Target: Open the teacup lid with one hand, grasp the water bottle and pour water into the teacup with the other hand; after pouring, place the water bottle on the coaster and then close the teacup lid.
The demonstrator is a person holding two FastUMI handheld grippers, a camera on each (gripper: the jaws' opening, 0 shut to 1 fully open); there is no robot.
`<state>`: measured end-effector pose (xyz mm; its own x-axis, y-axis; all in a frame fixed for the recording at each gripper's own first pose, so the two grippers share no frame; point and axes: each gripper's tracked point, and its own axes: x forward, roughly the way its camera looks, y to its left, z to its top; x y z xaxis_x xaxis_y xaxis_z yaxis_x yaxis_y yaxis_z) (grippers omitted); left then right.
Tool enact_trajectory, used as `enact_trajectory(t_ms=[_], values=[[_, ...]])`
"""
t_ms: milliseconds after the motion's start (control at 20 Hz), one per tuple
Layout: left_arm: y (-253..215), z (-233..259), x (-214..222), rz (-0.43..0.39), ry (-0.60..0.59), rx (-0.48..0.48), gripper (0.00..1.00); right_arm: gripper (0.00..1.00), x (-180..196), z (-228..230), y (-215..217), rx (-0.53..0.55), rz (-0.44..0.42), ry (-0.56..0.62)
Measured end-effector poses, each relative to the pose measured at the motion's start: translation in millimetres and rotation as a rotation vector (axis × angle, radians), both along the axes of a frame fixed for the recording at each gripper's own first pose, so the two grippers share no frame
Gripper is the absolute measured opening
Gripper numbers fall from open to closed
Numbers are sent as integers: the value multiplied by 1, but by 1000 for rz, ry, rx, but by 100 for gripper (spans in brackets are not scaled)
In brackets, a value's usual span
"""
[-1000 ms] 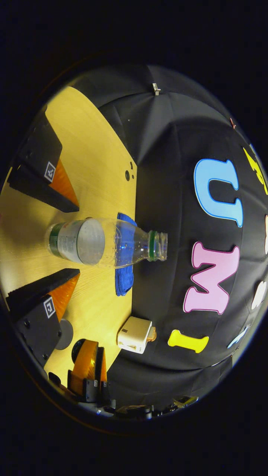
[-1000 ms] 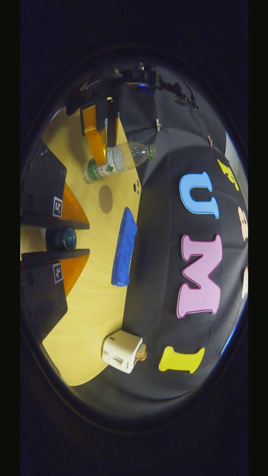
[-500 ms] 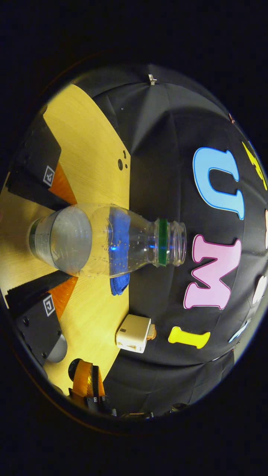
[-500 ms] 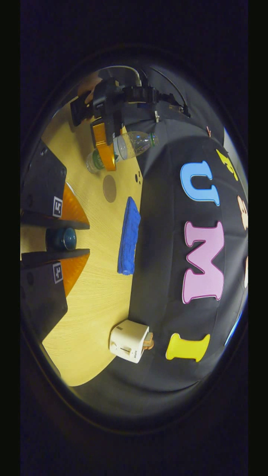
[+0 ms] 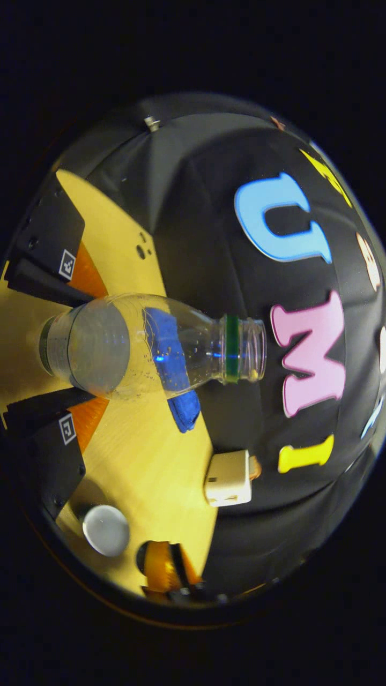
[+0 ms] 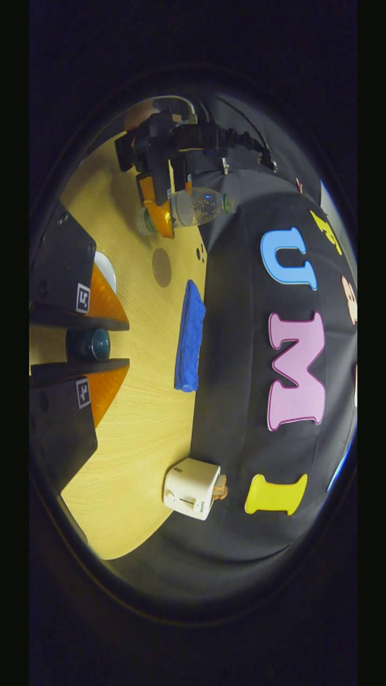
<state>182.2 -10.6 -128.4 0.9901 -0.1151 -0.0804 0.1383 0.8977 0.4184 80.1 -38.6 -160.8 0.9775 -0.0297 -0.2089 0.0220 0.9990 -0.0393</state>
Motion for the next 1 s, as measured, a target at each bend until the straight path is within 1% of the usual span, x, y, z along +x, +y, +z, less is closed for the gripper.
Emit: enact_trajectory(t_ms=[50,100,150,250,300,350,400,600,650,700,750,900,950,1000], values=[[1,4,-1,-1,-12,63,75,29,0,1,-3,2,-4,0],[0,5,-2,-8,-18,120,75,32,-1,1,-5,4,-8,0],[0,8,-5,-13,-27,177,75,29,-2,2,-7,5,-12,-2],[-3,12,-10,-30,-52,313,75,29,-4,1,-13,6,-21,-5],[-6,12,-11,-45,-65,378,75,33,-6,0,-16,7,-27,-4],[-12,13,-13,-66,-76,438,75,33,-7,-1,-19,9,-33,-3],[-15,13,-13,-82,-85,491,75,29,-9,-3,-22,11,-38,-1],[-25,1,-14,-145,-128,739,75,29,-18,-8,-34,17,-65,8],[-28,-3,-15,-163,-131,775,74,25,-19,-9,-37,18,-70,11],[-31,-8,-14,-182,-129,804,75,29,-22,-10,-39,16,-77,13],[-36,-12,-13,-196,-130,834,75,25,-24,-11,-42,13,-83,14],[-43,-27,-13,-227,-130,956,75,25,-29,-15,-50,12,-101,21],[-47,-30,-11,-234,-134,982,75,29,-30,-18,-51,13,-106,24],[-49,-32,-9,-241,-131,992,75,29,-32,-19,-53,15,-111,28]])
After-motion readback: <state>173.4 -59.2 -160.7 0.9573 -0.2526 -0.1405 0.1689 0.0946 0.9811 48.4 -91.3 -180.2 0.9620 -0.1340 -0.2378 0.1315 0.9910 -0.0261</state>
